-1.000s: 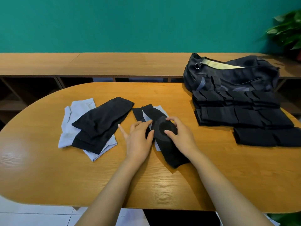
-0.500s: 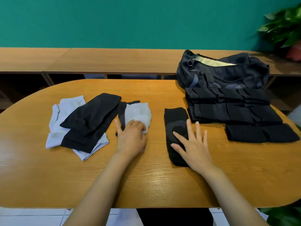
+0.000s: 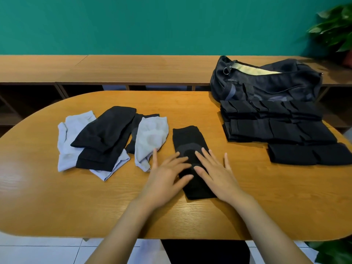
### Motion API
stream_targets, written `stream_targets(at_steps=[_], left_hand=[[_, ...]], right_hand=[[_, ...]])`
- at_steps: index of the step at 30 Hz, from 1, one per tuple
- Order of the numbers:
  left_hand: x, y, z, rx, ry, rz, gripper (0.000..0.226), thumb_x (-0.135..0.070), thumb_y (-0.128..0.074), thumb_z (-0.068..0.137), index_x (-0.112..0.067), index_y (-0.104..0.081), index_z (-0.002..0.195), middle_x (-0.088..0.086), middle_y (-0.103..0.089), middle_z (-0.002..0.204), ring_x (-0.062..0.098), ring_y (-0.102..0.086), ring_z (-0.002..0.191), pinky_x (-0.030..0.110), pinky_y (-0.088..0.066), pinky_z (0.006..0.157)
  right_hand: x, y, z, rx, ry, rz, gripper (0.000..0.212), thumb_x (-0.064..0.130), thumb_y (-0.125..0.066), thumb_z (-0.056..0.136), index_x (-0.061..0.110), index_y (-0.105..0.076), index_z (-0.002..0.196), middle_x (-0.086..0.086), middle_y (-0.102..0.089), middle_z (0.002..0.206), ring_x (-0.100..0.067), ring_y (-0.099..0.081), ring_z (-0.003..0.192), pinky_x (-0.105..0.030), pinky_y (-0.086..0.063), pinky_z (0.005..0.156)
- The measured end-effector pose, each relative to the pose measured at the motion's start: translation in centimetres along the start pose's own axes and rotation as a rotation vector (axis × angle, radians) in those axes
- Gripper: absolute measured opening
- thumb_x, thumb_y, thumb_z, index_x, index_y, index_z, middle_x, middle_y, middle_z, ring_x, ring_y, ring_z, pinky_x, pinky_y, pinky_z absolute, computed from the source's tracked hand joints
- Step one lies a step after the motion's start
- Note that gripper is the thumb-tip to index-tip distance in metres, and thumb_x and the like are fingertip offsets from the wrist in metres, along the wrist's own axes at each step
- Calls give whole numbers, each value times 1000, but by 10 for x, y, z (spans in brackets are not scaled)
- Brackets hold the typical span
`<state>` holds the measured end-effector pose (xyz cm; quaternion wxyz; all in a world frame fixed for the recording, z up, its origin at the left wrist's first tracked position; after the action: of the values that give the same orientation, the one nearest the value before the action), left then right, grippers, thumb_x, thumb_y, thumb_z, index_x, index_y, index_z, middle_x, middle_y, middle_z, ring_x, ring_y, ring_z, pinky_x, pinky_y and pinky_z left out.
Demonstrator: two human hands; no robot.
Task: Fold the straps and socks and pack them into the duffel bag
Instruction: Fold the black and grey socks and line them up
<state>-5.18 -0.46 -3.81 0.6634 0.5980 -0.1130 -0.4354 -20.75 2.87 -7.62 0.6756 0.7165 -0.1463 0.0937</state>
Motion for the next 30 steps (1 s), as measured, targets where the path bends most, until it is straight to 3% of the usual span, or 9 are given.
stream_targets(at_steps=[3, 6, 10, 15, 19, 24, 26, 28, 30], left_hand=[[-8, -10, -13, 49, -3, -154, 53, -70, -43, 86, -42, -54, 130, -25, -41, 145, -11, -11, 141, 46, 24, 114], [-13, -15, -25, 91, -46, -126, 60, -74, -52, 79, -44, -53, 131, -28, -38, 145, -11, -6, 142, 47, 25, 113], [-13, -19, -36, -9, -59, -99, 43, -65, -46, 85, -43, -64, 118, -24, -50, 137, -7, -21, 139, 41, 25, 114], [-11, -13, -41, -222, 26, -142, 35, -53, -42, 92, -37, -72, 102, -20, -66, 117, -7, -39, 125, 36, 15, 118], [-8, -11, -43, -284, 106, -194, 36, -51, -43, 91, -34, -72, 105, -23, -66, 107, -9, -45, 116, 42, 3, 119], [-10, -5, -44, -327, 163, -213, 38, -51, -43, 90, -31, -73, 103, -25, -57, 99, -10, -45, 108, 49, -8, 116], [-9, -5, -45, -318, 175, -224, 39, -54, -42, 90, -33, -72, 103, -26, -57, 99, -9, -46, 108, 50, -9, 117], [-7, -7, -46, -260, 167, -250, 44, -66, -41, 87, -39, -69, 107, -29, -55, 103, -10, -43, 115, 48, -5, 118], [-5, -10, -47, -182, 144, -256, 56, -80, -39, 79, -44, -63, 115, -31, -52, 110, -9, -38, 123, 44, 0, 119]], right_hand=[[-17, 16, -19, -79, 1, 111, 69, 71, -11, 91, 40, -21, 151, 22, -10, 159, 5, 6, 146, -36, 23, 115], [-26, 21, -41, -70, 32, 118, 74, 82, -8, 83, 47, -32, 143, 32, -20, 151, 14, 3, 141, -34, 23, 116], [-29, 19, -65, -74, 70, 169, 72, 87, -11, 79, 52, -38, 135, 35, -25, 148, 18, 2, 139, -34, 23, 116], [-25, 20, -76, -129, 124, 177, 68, 90, -34, 72, 56, -40, 130, 44, -27, 139, 16, -1, 140, -37, 22, 117], [-19, 23, -78, -218, 196, 97, 70, 87, -42, 73, 47, -53, 130, 36, -43, 134, 11, -16, 140, -43, 17, 118], [-10, 23, -79, -233, 234, 14, 73, 89, -33, 77, 42, -58, 128, 26, -54, 131, 3, -29, 137, -48, 13, 118], [-6, 23, -81, -277, 244, -53, 61, 79, -38, 84, 39, -63, 122, 22, -60, 126, -3, -41, 133, -52, 3, 117], [-5, 25, -82, -354, 222, -60, 32, 51, -54, 88, 36, -69, 112, 18, -67, 118, -8, -53, 124, -53, -6, 116], [-9, 25, -82, -390, 157, 9, 25, 31, -64, 83, 34, -71, 107, 17, -69, 114, -7, -57, 117, -54, -11, 118]])
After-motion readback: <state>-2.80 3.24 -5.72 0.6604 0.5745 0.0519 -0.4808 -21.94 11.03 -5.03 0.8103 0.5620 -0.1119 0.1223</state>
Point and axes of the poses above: each hand's wrist, its own z-axis towards the middle knuckle, its own y-axis out of the back of the hand, x = y × z, the point moved 6 cm from there along z, towards the middle knuckle
